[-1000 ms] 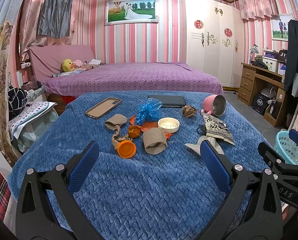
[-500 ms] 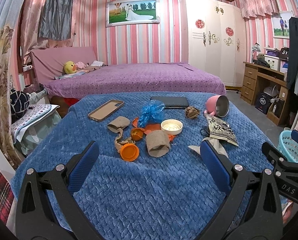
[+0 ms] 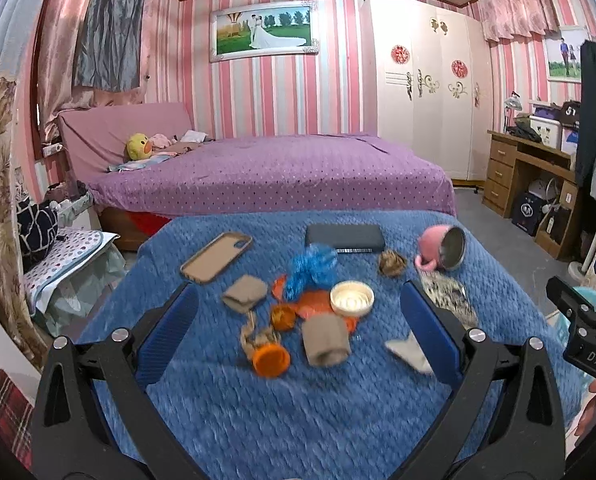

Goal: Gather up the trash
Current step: 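Grasp the orange bottle cap with left tool while right tool grasps the snack bag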

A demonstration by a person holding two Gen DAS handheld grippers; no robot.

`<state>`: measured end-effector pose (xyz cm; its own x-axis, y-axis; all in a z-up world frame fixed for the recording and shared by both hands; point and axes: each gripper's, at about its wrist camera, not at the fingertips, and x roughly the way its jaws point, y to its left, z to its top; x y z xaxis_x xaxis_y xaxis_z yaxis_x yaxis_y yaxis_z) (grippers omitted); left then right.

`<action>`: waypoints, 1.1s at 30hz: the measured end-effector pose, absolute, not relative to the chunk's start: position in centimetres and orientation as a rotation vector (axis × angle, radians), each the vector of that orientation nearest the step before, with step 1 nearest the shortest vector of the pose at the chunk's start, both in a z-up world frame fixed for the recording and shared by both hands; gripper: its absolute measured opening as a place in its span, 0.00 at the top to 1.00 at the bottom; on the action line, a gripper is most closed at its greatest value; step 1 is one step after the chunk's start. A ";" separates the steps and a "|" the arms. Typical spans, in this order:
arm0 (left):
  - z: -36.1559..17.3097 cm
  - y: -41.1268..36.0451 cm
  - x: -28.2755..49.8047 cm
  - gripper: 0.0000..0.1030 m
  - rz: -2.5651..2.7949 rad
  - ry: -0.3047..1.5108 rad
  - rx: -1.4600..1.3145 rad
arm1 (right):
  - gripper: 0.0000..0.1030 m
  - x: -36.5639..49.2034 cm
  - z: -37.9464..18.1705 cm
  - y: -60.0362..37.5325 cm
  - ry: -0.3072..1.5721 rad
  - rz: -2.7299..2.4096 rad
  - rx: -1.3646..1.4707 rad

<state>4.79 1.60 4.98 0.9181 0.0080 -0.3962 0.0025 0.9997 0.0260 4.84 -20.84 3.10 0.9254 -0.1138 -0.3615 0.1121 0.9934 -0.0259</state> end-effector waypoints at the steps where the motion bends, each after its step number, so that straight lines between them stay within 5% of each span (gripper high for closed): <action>1: 5.2 1.7 5.3 0.05 0.004 0.410 0.022 | 0.04 5.5 3.4 -21.0 0.375 -0.117 -0.005; 27: -6.2 6.1 13.0 0.06 0.052 0.708 -0.001 | 0.04 11.8 -3.7 -25.5 0.554 -0.186 -0.031; 33: -8.0 5.2 13.7 0.17 0.090 0.736 0.017 | 0.04 12.1 -4.2 -25.6 0.562 -0.226 -0.054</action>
<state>13.73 5.18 -7.99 0.7374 0.0879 -0.6697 -0.0757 0.9960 0.0473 12.10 -25.64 -4.21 0.8221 -0.2271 -0.5221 0.1979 0.9738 -0.1120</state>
